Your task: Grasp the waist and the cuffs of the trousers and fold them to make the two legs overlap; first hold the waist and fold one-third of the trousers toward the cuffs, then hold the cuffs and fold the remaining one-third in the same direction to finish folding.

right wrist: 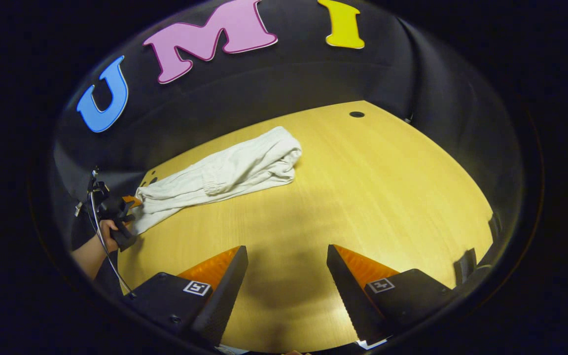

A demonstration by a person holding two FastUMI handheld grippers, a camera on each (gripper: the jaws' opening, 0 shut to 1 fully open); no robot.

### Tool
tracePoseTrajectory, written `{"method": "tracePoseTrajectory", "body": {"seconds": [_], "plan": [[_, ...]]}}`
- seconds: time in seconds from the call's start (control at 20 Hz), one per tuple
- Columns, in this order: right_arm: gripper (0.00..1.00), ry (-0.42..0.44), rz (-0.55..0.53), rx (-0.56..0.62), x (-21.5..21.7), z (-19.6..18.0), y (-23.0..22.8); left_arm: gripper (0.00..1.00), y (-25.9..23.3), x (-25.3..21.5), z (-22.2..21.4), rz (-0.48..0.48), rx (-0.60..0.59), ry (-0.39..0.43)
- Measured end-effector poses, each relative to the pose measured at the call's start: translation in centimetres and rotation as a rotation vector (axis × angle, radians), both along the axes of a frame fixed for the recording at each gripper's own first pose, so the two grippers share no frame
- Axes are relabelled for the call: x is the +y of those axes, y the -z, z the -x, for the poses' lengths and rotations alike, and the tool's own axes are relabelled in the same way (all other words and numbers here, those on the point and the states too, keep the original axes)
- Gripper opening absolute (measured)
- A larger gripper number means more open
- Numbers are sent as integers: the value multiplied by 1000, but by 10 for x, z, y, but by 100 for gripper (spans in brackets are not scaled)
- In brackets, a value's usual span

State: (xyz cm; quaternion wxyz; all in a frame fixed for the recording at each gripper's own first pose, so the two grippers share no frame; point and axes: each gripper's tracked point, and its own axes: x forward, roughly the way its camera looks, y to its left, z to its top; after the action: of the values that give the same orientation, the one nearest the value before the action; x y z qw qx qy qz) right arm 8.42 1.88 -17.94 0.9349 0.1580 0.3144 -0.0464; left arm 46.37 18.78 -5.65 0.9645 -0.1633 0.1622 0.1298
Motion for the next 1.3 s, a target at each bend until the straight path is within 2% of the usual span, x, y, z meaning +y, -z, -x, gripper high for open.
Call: {"method": "tracePoseTrajectory", "body": {"seconds": [0.05,0.1,0.2,0.3,0.35,0.45,0.5,0.55,0.6,0.65,0.75,0.85,0.95,1.0,1.05,1.3], "plan": [[99,-7,18,0,-5,8,-1,100,4,-1,-3,-53,25,2],[99,-14,33,0,-8,15,-4,92,10,-1,-4,-122,60,6],[99,-15,53,-8,-13,27,-9,88,11,-7,-9,-225,91,50],[99,-10,58,-11,-15,40,-14,82,11,-14,-13,-222,89,71],[99,-5,56,-10,-16,46,-15,71,10,-13,-11,-212,89,70],[99,21,56,-8,-22,55,-15,71,11,-12,-11,-224,97,77],[99,34,55,-7,-23,59,-14,76,10,-15,-11,-232,100,95],[99,40,53,-3,-23,61,-13,61,12,-19,-13,-247,108,114],[99,41,53,-2,-23,64,-13,58,12,-24,-16,-260,110,134],[99,42,57,-2,-23,65,-14,47,11,-27,-17,-271,113,144],[99,43,65,-7,-22,67,-16,33,12,-30,-18,-294,115,159],[99,37,73,-3,-18,72,-15,20,11,-33,-18,-355,112,177],[99,31,82,-4,-16,75,-17,13,8,-34,-16,-408,109,189],[99,34,88,-8,-16,78,-19,12,9,-33,-17,-409,106,187],[99,41,92,-15,-18,78,-22,6,8,-34,-16,-389,99,180],[99,117,76,-19,-31,83,-28,5,-5,-40,-14,-224,28,136]]}}
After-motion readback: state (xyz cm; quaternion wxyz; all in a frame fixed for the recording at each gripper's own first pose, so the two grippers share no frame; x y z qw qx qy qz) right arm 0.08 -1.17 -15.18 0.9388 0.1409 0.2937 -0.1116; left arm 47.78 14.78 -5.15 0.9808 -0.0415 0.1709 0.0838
